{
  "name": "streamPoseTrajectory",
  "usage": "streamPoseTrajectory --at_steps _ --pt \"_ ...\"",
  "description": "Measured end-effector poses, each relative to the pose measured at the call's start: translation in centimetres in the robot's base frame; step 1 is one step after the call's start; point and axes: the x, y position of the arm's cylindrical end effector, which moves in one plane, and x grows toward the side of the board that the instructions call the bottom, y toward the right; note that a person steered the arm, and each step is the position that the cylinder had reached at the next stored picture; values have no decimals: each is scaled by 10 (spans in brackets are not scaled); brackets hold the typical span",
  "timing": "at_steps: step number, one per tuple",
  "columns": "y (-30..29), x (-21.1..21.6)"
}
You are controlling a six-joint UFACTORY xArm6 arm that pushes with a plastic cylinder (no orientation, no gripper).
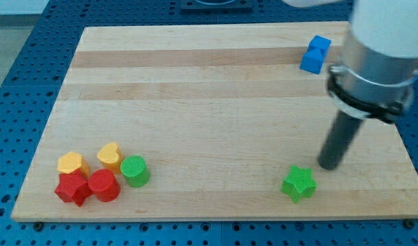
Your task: Place the green star at the bottom center of the board
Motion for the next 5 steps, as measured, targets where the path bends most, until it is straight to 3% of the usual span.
streamPoseTrajectory --at_steps 1,3,5 --pt "-5 30" --pt "-37 44" --pt "-73 -2"
